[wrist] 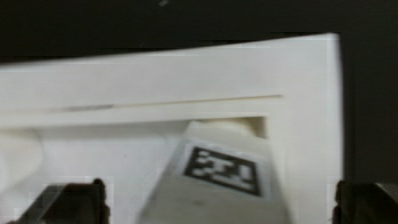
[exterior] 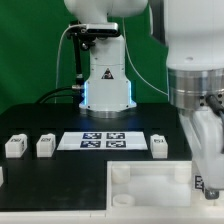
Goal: Assemble one leg
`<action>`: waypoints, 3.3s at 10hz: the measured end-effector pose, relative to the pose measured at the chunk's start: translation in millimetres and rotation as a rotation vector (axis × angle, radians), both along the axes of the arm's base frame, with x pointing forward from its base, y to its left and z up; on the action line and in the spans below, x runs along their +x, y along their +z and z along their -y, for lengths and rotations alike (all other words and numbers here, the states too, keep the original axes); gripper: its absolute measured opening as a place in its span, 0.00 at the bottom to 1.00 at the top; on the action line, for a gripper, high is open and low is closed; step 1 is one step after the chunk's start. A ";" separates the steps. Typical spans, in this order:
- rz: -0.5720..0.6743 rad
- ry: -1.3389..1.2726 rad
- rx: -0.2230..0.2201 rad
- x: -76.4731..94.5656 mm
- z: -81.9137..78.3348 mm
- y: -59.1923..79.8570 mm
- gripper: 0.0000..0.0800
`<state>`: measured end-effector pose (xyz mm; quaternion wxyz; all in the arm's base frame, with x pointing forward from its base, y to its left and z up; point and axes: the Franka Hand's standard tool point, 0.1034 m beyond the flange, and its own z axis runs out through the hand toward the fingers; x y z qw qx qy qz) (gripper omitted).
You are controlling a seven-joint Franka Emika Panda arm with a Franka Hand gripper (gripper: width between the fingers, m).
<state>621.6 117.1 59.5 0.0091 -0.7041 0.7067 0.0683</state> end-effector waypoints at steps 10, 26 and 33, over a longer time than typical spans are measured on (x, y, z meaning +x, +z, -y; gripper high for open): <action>0.189 1.161 0.010 6.5 8.2 5.4 0.81; 0.056 -0.292 0.004 6.5 6.7 5.3 0.36; 0.050 -0.330 -0.003 4.0 8.0 4.5 0.79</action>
Offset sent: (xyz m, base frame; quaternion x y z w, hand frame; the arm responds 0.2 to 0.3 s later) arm 0.0000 0.0000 0.0000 0.0000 0.0000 -0.2667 0.9638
